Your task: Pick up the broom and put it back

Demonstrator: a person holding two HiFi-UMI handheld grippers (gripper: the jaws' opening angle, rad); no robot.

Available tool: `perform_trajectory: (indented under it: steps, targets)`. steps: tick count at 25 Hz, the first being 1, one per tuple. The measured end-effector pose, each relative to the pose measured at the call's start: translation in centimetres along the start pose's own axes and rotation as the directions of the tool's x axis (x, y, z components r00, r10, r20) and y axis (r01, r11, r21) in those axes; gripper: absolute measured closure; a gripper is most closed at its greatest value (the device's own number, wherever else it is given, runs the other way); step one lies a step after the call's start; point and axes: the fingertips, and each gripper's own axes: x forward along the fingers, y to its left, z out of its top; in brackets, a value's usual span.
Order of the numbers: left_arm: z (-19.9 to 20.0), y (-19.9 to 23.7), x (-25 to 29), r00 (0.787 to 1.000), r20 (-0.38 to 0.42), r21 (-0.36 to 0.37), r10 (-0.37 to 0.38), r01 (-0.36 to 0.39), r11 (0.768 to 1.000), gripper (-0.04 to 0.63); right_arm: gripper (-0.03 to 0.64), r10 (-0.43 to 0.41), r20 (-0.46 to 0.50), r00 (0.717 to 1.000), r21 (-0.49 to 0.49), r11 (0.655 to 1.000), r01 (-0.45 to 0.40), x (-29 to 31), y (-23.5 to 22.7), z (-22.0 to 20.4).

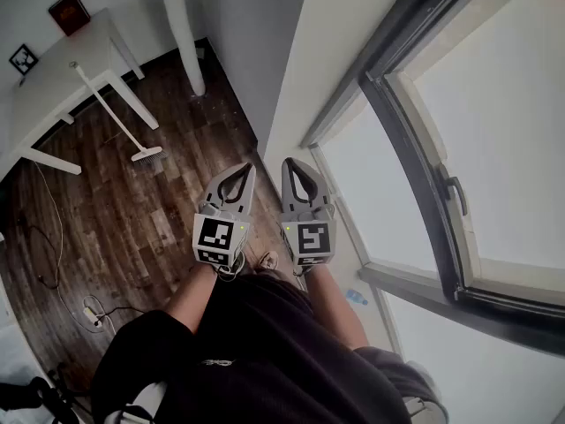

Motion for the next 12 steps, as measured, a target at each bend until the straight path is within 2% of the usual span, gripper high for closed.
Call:
perform_trajectory:
  steps: [6, 12]
  targets:
    - [0.3, 4.2, -0.7, 0.999, 0.010, 0.001, 0.041, -0.041, 0.999, 0.595, 0.595, 0.042, 0.011, 0.999, -0.009, 0.999, -0.042, 3.5, 2.8, 0.2]
    - [-1.0, 10.4, -4.3, 0.984, 0.000, -0.038, 0.177, -0.177, 0.984, 0.595, 0.595, 0.192, 0.027, 0.981, -0.018, 0.981, -0.192, 8.6, 8.6, 0.6]
